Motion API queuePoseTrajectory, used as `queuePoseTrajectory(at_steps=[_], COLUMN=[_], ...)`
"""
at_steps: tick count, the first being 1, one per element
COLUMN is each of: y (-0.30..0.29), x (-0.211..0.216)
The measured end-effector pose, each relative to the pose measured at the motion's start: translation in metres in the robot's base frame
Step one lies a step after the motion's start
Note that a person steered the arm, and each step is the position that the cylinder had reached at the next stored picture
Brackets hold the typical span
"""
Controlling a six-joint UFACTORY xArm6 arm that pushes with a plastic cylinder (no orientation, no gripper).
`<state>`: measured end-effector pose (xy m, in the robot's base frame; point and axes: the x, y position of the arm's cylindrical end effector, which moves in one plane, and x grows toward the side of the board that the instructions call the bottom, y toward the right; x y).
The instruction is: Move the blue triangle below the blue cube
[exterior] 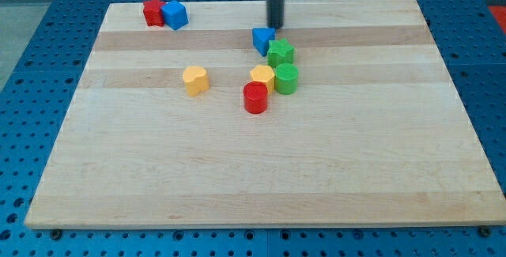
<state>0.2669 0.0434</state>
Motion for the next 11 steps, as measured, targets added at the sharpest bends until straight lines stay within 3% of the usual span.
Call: queuePoseTrajectory(at_steps=[2,8,11], y=[0.026,-0.145,-0.193], x=[0.047,0.028,0.015])
